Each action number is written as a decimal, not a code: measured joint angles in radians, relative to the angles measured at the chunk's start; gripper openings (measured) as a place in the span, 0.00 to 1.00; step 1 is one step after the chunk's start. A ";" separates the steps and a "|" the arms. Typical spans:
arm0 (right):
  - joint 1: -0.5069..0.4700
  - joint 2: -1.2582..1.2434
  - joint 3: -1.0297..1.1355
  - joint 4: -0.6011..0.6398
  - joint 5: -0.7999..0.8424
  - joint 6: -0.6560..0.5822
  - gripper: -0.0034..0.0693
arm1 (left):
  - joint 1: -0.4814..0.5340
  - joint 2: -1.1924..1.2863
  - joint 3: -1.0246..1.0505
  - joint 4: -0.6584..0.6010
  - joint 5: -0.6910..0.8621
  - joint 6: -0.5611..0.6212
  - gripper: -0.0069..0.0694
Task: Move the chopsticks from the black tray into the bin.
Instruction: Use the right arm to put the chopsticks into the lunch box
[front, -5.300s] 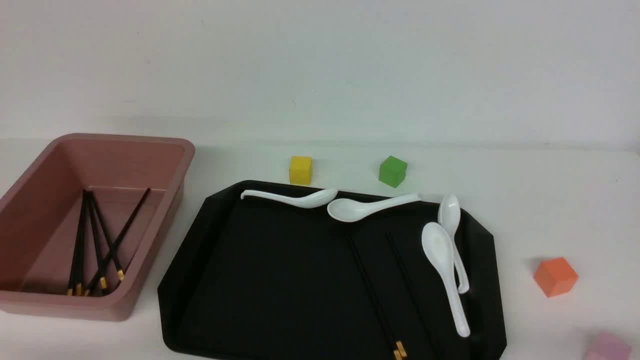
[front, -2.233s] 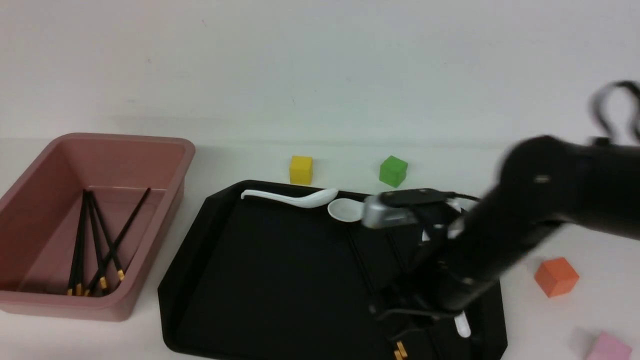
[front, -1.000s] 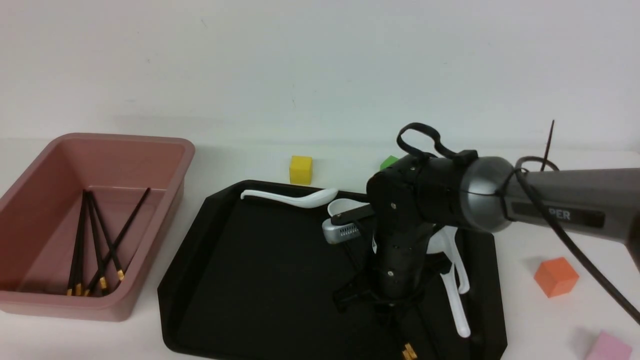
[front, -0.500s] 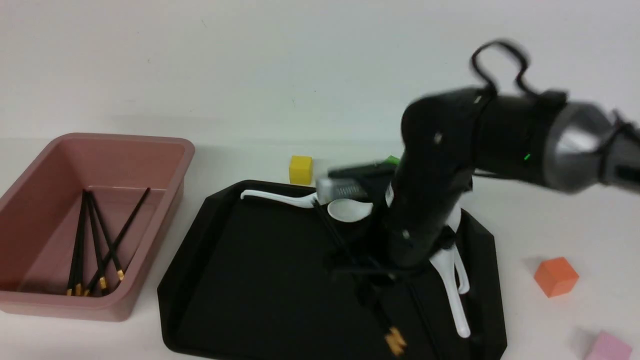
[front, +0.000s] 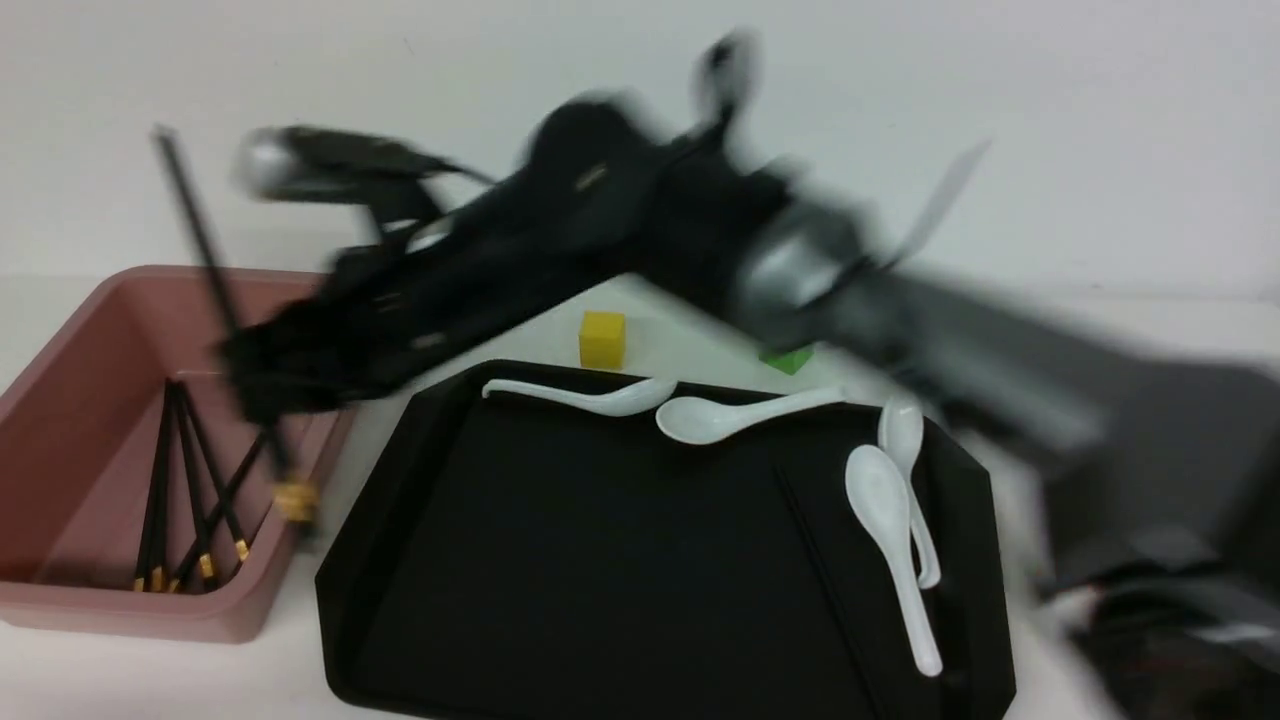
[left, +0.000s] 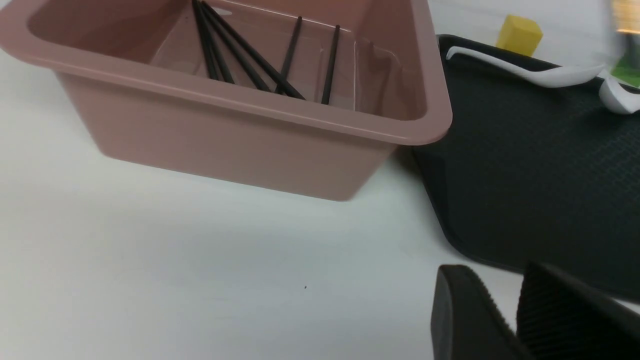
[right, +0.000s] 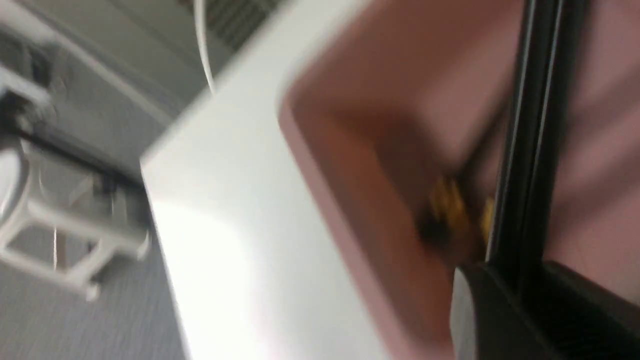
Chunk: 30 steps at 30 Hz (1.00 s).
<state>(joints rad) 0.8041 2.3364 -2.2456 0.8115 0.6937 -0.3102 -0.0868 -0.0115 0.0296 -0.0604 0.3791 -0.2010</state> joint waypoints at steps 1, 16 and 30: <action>0.008 0.024 -0.025 0.012 -0.042 -0.013 0.23 | 0.000 0.000 0.000 0.000 0.000 0.000 0.34; 0.061 0.182 -0.140 -0.076 -0.214 -0.017 0.47 | 0.000 0.000 0.000 0.000 0.000 0.000 0.36; 0.027 -0.381 -0.161 -0.811 0.552 0.336 0.03 | 0.000 0.000 0.000 0.000 0.000 0.000 0.37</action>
<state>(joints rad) 0.8312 1.9553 -2.4065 0.0000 1.2456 0.0256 -0.0868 -0.0115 0.0296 -0.0604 0.3791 -0.2010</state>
